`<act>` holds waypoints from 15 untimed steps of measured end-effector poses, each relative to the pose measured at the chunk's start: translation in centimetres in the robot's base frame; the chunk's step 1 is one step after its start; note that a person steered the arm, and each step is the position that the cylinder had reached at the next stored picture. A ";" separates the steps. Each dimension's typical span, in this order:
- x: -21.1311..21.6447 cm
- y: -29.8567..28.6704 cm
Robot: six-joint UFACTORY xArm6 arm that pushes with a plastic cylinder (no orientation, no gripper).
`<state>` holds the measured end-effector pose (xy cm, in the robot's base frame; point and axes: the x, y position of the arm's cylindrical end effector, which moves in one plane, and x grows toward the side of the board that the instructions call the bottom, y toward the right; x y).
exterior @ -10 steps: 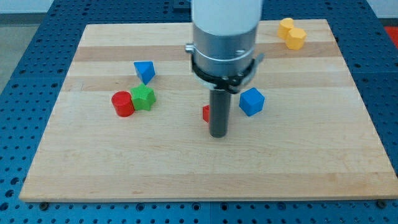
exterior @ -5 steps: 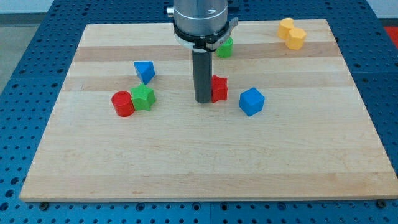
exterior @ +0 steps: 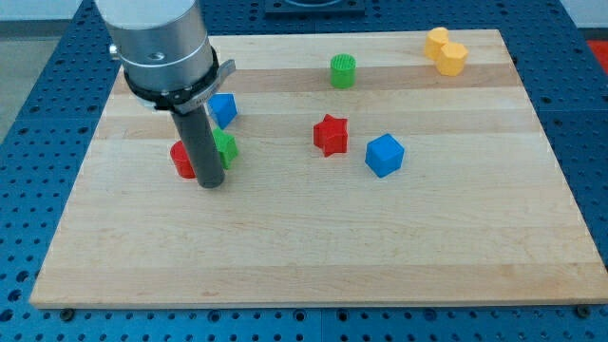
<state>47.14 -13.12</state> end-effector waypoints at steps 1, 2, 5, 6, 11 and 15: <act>-1.3 0.2; -3.3 0.2; -7.7 -2.4; -7.3 -6.1; -3.2 -3.9; -4.8 5.2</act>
<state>42.34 -7.94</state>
